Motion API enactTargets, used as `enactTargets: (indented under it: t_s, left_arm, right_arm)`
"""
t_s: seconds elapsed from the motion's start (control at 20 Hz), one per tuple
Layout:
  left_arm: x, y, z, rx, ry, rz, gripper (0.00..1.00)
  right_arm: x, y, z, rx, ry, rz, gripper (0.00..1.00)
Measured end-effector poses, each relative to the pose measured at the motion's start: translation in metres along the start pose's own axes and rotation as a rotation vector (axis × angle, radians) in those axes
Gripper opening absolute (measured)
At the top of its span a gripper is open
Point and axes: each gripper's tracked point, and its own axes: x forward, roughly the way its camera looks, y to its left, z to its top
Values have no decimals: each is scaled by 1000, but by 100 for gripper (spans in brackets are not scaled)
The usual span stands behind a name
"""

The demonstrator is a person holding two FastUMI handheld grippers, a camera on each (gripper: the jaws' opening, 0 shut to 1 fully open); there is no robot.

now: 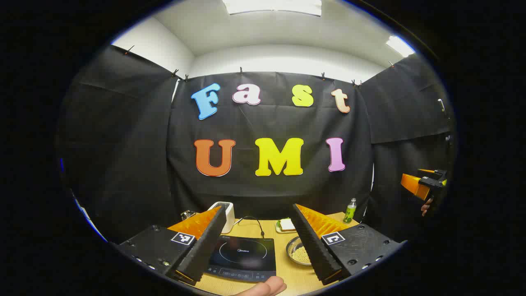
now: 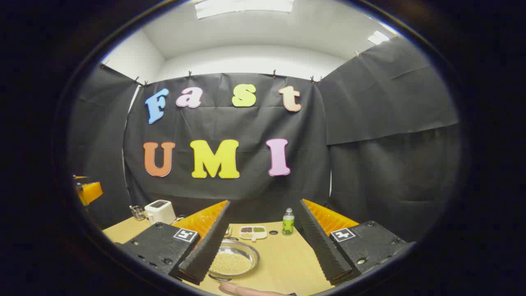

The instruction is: First push the handle of the pot to place it horizontally, then grasp the pot with both hands and set it on the induction cooktop.

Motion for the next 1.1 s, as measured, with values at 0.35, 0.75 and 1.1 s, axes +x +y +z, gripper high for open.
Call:
enactTargets:
  t_s: [0.35,0.75,1.1]
  left_arm:
    - [-1,1,-1,-2,7,-2,96]
    - [-3,1,-6,1,9,-7,96]
    - [-4,-3,-7,16,2,-23,96]
  right_arm:
    - [0,0,-3,-2,5,9,100]
    - [9,9,-16,-2,37,26,100]
    - [22,29,-33,21,92,66,80]
